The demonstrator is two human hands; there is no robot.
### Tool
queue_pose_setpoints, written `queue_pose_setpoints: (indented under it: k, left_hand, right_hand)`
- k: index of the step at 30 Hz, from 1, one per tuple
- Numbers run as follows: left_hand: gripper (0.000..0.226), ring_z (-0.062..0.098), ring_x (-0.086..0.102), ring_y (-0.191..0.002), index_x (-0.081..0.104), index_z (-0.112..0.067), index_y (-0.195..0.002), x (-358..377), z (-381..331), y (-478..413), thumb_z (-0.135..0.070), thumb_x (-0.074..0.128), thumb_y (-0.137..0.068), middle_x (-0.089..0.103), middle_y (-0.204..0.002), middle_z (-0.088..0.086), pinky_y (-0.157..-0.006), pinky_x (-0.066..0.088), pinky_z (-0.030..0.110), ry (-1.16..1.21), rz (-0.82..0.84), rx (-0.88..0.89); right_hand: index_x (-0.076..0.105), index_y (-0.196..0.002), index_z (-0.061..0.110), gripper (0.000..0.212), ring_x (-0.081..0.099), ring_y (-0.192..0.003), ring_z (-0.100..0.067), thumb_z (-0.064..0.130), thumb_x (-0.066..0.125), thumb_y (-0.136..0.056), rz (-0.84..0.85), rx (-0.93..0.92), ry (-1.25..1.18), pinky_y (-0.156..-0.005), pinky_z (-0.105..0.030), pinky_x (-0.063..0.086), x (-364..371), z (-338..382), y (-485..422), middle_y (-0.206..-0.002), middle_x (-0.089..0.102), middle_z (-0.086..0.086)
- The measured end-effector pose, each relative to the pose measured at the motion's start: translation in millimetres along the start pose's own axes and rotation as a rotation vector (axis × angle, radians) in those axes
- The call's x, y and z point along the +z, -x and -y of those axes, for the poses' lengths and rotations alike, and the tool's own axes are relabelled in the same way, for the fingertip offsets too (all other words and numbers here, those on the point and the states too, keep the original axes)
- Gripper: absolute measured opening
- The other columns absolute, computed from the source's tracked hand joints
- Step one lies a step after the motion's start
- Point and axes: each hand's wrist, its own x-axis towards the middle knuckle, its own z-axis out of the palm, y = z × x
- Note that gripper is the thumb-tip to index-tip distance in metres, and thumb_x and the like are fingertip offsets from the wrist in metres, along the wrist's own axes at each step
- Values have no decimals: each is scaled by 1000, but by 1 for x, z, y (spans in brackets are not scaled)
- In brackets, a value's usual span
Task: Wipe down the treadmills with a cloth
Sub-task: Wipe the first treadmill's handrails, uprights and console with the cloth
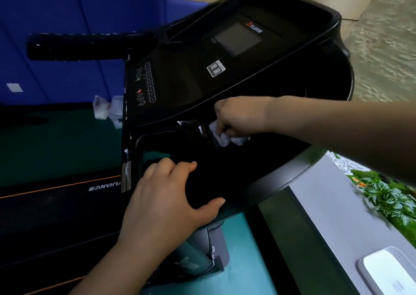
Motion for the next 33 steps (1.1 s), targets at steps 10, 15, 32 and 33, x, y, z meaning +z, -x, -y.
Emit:
queue_pose_setpoints:
  k: [10, 15, 32, 33]
  left_hand:
    - [84, 10, 50, -99, 57, -31, -123, 3, 0, 0, -85, 44, -60, 48, -94, -14, -82, 43, 24, -13, -48, 21]
    - [83, 11, 51, -94, 60, -29, -120, 4, -1, -1, -83, 43, -60, 48, -91, -13, -79, 45, 25, -19, -67, 21]
    - [86, 12, 46, -102, 54, -29, -127, 0, 0, 0, -84, 38, -63, 48, -98, -11, -87, 43, 27, -17, -5, 19]
    - [87, 11, 45, -104, 52, -30, -129, -1, 0, 0, -84, 38, -63, 47, -100, -11, -89, 43, 27, -10, 8, 16]
  right_hand:
    - [75, -101, 20, 22, 64, -91, -19, 15, 66, -81, -176, 184, -137, -87, -32, 49, -1, -18, 12, -97, 66, -4]
    - [66, -121, 19, 31, 46, -102, -10, 18, 60, -91, -447, 116, -351, -88, -16, 32, -14, -1, -9, -110, 48, -3]
    - [69, -117, 25, 30, 53, -97, -10, 16, 62, -89, -176, -29, -313, -86, -22, 45, -3, 20, 0, -107, 46, 7]
    - [65, -121, 25, 31, 52, -98, -13, 18, 59, -92, -175, -9, -261, -85, -23, 43, -5, 21, -8, -108, 43, 4]
